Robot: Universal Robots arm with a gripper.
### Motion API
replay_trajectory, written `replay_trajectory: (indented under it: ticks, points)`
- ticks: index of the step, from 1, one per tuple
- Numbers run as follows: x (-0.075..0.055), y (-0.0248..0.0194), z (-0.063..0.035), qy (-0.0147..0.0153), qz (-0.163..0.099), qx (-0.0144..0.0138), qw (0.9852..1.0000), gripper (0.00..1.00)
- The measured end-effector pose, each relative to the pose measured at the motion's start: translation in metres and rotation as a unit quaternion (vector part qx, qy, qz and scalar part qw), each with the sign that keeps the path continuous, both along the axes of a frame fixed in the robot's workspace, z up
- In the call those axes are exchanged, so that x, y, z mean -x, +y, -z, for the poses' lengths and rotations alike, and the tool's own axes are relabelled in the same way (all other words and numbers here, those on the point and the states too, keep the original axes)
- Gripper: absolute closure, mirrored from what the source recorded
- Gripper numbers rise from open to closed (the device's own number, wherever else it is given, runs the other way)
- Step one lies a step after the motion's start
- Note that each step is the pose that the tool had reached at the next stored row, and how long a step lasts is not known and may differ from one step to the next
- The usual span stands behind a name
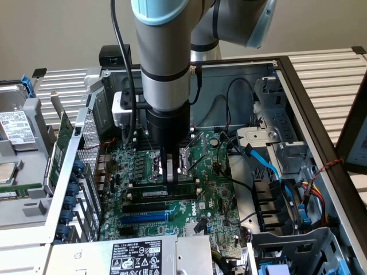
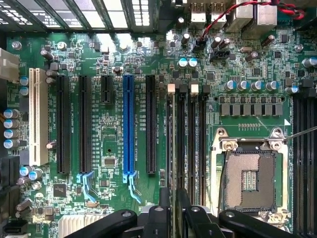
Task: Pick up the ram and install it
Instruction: 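Insert the ram into the slot, then press down the ram until it locks into place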
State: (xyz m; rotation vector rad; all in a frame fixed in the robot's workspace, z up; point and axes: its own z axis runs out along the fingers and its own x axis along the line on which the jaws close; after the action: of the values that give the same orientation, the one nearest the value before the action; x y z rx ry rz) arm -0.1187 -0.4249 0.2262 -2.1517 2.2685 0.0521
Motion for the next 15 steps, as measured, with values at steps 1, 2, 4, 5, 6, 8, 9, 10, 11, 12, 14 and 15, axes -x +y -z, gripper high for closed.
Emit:
replay_trajectory:
  ticks: [1, 2, 4, 5, 6, 8, 9, 10, 11, 12, 14, 15]
  points:
    - [0.0, -0.0004, -0.0013, 0.0025, 0.0, -0.0007, 1.0, 0.8]
    - [0.0, -0.0008, -0.003, 0.0036, 0.0, -0.0018, 1.0, 0.8]
    - [0.0001, -0.001, -0.0053, 0.0043, 0.001, -0.0033, 1.0, 0.8]
    - [0.0, -0.001, -0.0061, 0.0046, 0.001, -0.0037, 1.0, 0.8]
    - [0.0, -0.001, -0.0068, 0.0049, 0.001, -0.0038, 1.0, 0.8]
    - [0.0, -0.0011, -0.0081, 0.0055, 0.002, -0.0038, 1.0, 0.8]
    - [0.0, -0.001, -0.0082, 0.0059, 0.002, -0.004, 1.0, 0.8]
    - [0.0, -0.001, -0.0083, 0.0063, 0.003, -0.004, 1.0, 0.8]
    - [0.0, -0.0011, -0.0084, 0.0072, 0.004, -0.0039, 1.0, 0.8]
    - [0.0, -0.0011, -0.0085, 0.0084, 0.005, -0.0039, 0.9999, 0.8]
    - [0.0, -0.0011, -0.0087, 0.0116, 0.007, -0.0038, 0.9999, 0.8]
    - [0.0, -0.0011, -0.0089, 0.013, 0.007, -0.0038, 0.9999, 0.8]
